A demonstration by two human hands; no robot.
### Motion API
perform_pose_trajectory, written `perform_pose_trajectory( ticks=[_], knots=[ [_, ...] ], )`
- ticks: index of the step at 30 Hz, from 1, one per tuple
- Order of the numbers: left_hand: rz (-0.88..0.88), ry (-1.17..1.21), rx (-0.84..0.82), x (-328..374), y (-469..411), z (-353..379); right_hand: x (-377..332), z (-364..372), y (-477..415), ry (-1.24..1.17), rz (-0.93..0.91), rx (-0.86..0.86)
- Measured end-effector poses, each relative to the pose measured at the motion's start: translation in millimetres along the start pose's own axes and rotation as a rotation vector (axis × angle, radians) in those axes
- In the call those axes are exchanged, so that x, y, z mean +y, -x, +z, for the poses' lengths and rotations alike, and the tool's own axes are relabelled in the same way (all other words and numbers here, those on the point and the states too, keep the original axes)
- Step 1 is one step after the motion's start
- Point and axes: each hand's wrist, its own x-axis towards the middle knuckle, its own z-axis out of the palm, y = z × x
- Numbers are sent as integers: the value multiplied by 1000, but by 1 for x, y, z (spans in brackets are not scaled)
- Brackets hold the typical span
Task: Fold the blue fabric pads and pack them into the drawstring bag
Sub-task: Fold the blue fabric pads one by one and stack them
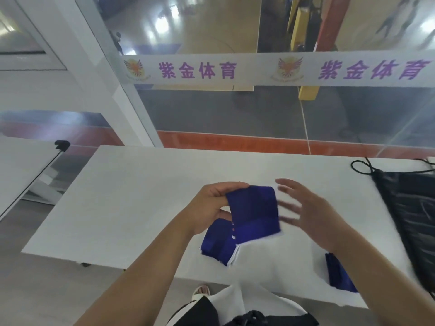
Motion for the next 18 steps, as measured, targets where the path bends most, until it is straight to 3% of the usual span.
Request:
perform_pose_trajectory(
  ticks=[2, 4, 9, 14, 18],
  knots=[
    [-54, 37, -6, -10, 3, -1, 21, 1, -8, 47, 166, -146],
    [-102, 110, 15, -20, 7, -7, 37, 9, -16, 93, 214, -252],
    [-287, 273, 88, -42, 30, -31, 71, 25, -24, 165, 310, -99],
    [-486, -133, 317, -94, 62, -34, 117, 37, -16, 254, 499, 9],
    [-523, -124, 388, -119, 81, -34, 133, 46, -15, 285, 532, 52]
  ],
)
